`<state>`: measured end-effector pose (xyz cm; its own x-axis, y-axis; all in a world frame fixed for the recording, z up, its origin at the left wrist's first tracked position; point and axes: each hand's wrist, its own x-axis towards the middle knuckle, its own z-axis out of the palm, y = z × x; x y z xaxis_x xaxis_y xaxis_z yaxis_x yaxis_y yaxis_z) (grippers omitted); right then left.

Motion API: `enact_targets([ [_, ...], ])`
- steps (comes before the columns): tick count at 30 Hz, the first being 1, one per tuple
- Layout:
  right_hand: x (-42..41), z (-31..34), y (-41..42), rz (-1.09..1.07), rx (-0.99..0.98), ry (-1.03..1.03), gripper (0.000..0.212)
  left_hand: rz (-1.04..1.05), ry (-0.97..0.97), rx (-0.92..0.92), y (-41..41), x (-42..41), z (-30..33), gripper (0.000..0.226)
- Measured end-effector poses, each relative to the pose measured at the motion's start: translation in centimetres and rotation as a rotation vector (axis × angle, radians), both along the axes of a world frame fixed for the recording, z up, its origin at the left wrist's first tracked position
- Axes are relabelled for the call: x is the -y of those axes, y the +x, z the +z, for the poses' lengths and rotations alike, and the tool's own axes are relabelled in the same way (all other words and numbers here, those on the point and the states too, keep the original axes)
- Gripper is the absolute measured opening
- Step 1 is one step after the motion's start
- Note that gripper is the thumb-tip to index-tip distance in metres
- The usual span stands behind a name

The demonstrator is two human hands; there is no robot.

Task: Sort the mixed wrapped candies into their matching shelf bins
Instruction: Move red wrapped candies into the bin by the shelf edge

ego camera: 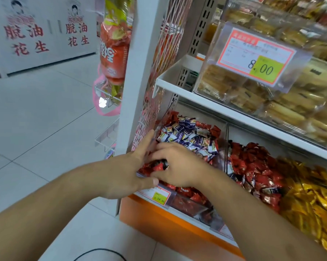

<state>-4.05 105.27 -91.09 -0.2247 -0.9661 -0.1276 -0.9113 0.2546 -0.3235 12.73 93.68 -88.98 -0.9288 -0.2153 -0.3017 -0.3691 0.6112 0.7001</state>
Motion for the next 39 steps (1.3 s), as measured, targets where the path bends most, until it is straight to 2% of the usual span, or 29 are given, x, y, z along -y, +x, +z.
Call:
enact_targets([
  [6,-1.6,0.8,-1.8,-0.077,-0.195,0.088,0.027,0.01,0.076,0.003,0.2,0.1,-0.2,0.109],
  [11,-2.9,2.4,-2.3,-0.096,-0.285,0.061,0.002,-0.009,0.095,0.002,0.0,0.1,-0.1,0.108],
  [23,-4.6,3.3,-2.5,-0.326,-0.418,-0.111,0.006,-0.01,-0.004,0.025,0.2,-0.2,0.1,0.109],
  [25,-4.8,3.5,-2.6,-0.308,-0.289,-0.116,0.013,-0.008,-0.007,0.027,0.2,-0.2,-0.1,0.109],
  [28,-5.5,4.2,-2.1,-0.274,-0.029,-0.168,0.036,-0.009,-0.006,0.025,0.2,-0.1,-0.3,0.109],
  [36,-10.3,3.7,-0.5,-0.357,-0.323,-0.194,0.043,0.014,-0.067,-0.014,-0.4,-0.5,-0.4,0.111],
  [39,-12.3,3.0,0.4,-0.439,-0.299,-0.141,0.053,0.038,-0.141,-0.088,-0.6,-1.1,-0.1,0.111],
])
